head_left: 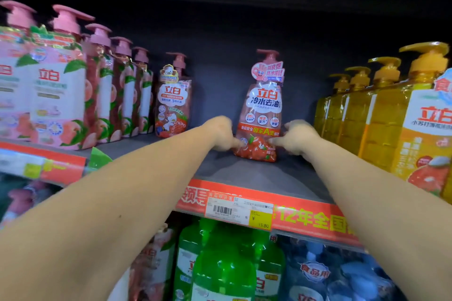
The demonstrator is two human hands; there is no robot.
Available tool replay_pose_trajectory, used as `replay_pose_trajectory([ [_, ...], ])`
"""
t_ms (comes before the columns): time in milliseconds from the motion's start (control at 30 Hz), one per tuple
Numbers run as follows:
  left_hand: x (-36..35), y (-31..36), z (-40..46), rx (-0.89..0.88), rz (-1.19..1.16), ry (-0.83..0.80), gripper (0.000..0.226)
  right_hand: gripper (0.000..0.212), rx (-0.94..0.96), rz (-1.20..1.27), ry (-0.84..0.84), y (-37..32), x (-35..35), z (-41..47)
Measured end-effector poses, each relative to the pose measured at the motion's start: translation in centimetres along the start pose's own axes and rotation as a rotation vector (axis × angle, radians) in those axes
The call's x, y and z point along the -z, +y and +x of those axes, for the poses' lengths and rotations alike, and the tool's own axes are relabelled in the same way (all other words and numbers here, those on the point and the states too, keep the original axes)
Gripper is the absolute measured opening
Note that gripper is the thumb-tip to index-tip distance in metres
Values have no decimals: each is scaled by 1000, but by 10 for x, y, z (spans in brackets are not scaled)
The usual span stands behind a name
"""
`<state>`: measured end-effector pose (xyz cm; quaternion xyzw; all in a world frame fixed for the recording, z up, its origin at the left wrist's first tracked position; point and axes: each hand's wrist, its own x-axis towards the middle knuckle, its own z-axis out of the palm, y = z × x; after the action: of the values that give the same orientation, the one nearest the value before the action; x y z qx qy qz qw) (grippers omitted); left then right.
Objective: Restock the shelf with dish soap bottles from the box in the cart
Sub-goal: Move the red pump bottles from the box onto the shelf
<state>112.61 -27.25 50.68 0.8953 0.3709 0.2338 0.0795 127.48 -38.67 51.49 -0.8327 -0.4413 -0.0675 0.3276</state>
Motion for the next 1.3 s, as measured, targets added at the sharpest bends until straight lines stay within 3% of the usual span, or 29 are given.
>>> replay_pose_trajectory([
  [100, 20, -12, -27, 6, -9, 66, 70, 58, 3, -49, 82, -18, 7, -25],
  [233, 48, -51, -79, -1, 21, 191, 62, 50, 173, -106, 164, -73, -8, -68],
  [300, 63, -82, -112, -11, 47, 301, 53, 52, 316, -142, 173, -117, -27, -98],
  [400, 90, -145, -181, 40, 119, 417, 45, 38, 506, -95, 187, -199, -69, -156],
  [500, 122, -227, -267, 145, 257, 494, 45, 34, 581, 3, 84, -284, -126, -218],
  [733, 172, -405, -455, 577, 435, 403, 57, 36, 837, 105, -226, -457, -256, -366],
  [900, 193, -496, -550, 771, 498, 362, 56, 41, 963, 169, -410, -554, -329, -454],
  [1100, 207, -593, -615, 1008, 511, 313, 55, 50, 1041, 200, -557, -634, -415, -510],
  [1233, 198, -666, -636, 1130, 466, 283, 53, 41, 1066, 196, -628, -675, -483, -514],
  [1300, 191, -708, -645, 1216, 442, 273, 51, 48, 1049, 184, -679, -693, -522, -506],
])
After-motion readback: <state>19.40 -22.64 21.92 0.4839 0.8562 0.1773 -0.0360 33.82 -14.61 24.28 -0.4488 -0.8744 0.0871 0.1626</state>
